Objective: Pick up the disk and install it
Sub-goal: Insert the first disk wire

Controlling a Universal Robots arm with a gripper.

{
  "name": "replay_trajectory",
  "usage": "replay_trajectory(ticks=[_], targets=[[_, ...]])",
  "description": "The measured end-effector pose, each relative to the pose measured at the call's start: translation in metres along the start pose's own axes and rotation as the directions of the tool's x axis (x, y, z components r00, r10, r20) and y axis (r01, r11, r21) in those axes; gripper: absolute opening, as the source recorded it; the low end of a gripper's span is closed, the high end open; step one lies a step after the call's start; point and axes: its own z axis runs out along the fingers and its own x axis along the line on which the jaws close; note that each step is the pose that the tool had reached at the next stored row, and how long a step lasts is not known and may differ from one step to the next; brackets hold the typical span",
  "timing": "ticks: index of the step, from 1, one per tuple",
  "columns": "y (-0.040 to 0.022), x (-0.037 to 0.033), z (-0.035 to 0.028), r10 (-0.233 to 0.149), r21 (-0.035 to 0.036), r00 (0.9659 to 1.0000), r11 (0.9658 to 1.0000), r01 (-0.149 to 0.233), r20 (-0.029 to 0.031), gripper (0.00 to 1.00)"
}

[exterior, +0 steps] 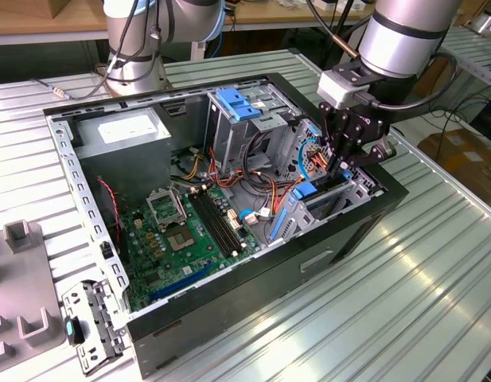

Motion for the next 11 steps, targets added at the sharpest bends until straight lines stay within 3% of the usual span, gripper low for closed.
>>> replay_trajectory(ticks=[11], targets=[[-0.0003,-0.0006,-0.003,0.005,-0.0003,1.0,1.0,-0.005,-0.0003,0.16]])
